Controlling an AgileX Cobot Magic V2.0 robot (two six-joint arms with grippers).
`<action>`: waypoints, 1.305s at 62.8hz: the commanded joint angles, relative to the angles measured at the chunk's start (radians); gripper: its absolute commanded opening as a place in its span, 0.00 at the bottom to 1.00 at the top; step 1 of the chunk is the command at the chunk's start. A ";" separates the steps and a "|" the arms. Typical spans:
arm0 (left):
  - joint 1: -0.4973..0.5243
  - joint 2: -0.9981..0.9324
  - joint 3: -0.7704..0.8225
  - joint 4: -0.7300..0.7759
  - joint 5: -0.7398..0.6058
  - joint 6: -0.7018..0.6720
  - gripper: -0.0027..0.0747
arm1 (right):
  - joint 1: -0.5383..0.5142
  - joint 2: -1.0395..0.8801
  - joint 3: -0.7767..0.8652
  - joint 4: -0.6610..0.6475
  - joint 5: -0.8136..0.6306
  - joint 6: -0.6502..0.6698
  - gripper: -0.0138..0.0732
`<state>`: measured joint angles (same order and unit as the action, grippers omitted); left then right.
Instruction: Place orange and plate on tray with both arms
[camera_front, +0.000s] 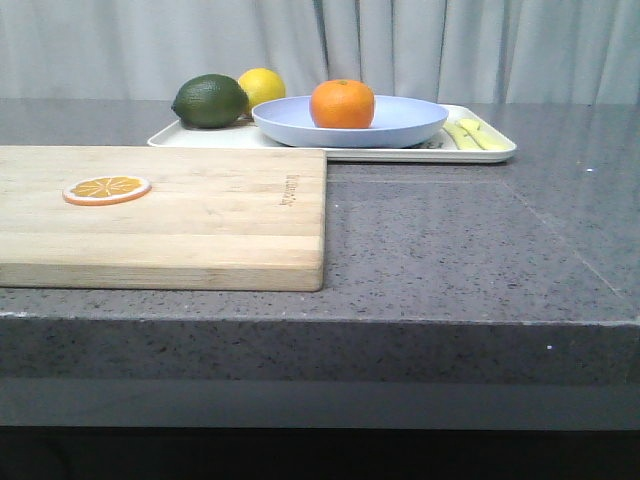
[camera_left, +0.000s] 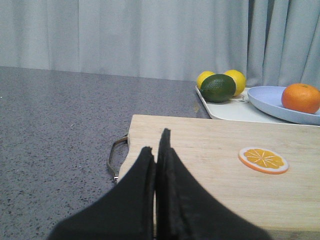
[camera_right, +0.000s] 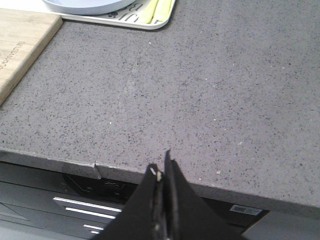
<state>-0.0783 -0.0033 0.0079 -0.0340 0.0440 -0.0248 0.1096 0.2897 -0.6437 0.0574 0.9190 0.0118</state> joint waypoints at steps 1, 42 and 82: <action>0.002 -0.021 0.025 -0.004 -0.084 -0.001 0.01 | -0.002 0.007 -0.024 -0.008 -0.070 -0.006 0.02; 0.002 -0.021 0.025 -0.004 -0.084 -0.001 0.01 | -0.002 -0.171 0.294 -0.148 -0.579 -0.006 0.02; 0.002 -0.019 0.025 -0.004 -0.084 -0.001 0.01 | -0.004 -0.320 0.646 -0.078 -0.904 -0.006 0.02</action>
<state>-0.0783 -0.0033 0.0079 -0.0340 0.0421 -0.0248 0.1096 -0.0090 0.0259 -0.0361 0.1039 0.0118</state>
